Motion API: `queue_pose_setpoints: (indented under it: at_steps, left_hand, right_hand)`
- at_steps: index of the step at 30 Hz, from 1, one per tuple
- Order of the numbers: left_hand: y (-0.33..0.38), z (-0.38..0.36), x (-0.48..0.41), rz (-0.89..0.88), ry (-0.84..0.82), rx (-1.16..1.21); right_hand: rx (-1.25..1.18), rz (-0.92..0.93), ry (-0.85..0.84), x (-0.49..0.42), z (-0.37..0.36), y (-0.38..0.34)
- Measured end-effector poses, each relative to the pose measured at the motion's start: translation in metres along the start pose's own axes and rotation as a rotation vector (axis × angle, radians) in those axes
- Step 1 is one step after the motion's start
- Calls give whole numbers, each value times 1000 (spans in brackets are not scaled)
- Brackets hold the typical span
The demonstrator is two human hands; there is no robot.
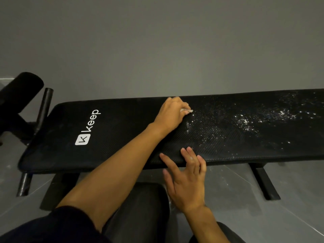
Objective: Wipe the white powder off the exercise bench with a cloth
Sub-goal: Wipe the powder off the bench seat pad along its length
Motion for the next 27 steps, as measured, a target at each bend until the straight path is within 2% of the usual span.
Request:
queue_pose_setpoints:
  at_steps: [4, 9, 12, 16, 18, 21, 24, 27]
  left_hand:
    - [6, 4, 40, -125, -72, 36]
    - [3, 3, 26, -58, -42, 37]
    - [4, -7, 20, -17, 22, 39]
    - [2, -9, 23, -15, 39, 45]
    - [2, -9, 22, -15, 39, 28]
    - [0, -10, 18, 23, 56, 46]
    - [6, -3, 16, 37, -4, 29]
    - [11, 9, 34, -78, -144, 81]
  right_hand:
    - [-23, -25, 4, 1, 1, -2]
    - [-32, -22, -20, -1, 10, -1]
    - [-160, -18, -33, 4, 26, 8]
    - [-150, -222, 83, 16, 50, 55]
    - [-134, -268, 34, 17, 53, 78]
    - [-111, -205, -63, 24, 44, 92]
    - [-129, -222, -65, 26, 36, 93]
    - [-128, -250, -39, 25, 34, 93]
Point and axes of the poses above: each hand's wrist, its own x-axis away from the middle knuckle, its own z-axis out of the back of the hand, y = z × x, the point moved 1 cm from there along -x, towards the middle knuckle
